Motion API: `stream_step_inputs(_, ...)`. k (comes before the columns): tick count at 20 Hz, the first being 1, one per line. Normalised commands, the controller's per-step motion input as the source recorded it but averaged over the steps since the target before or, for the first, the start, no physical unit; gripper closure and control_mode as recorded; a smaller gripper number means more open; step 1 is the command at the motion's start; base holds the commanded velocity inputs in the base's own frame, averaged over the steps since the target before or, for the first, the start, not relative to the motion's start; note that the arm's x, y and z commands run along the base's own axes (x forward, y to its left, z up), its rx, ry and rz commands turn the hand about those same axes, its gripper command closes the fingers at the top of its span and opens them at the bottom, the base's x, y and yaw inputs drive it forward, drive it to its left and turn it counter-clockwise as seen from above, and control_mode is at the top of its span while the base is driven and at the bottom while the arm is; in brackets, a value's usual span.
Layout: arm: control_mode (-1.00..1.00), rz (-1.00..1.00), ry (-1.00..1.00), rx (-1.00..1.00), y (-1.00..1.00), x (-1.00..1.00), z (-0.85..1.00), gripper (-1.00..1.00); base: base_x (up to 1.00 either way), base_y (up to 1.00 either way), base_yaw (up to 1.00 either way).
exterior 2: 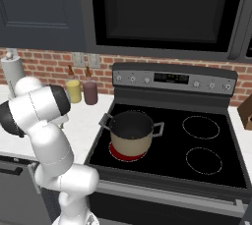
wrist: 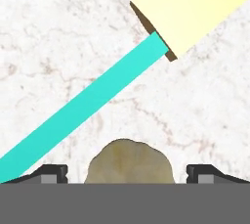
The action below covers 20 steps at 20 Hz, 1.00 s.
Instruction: Put the garlic and tomato in the pot. Retrieve the spatula and lightly stir the vegetables in the pot.
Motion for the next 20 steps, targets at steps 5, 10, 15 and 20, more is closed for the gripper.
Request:
stream_step_inputs(5,-1.0,0.0,0.0,-0.01,-0.11,-0.28,-0.01,-1.0,0.0,0.0,0.0)
stream_step_inputs(10,-1.0,0.0,0.0,0.0,-0.17,-0.12,0.0,-1.0,0.0,0.0,0.0)
stream_step_inputs(15,-1.0,0.0,0.0,0.0,-0.06,0.16,0.0,-1.0,0.0,0.0,0.0)
stream_step_inputs(20,-1.0,0.0,0.0,0.0,0.0,0.31,0.0,-1.0,0.0,0.0,0.0)
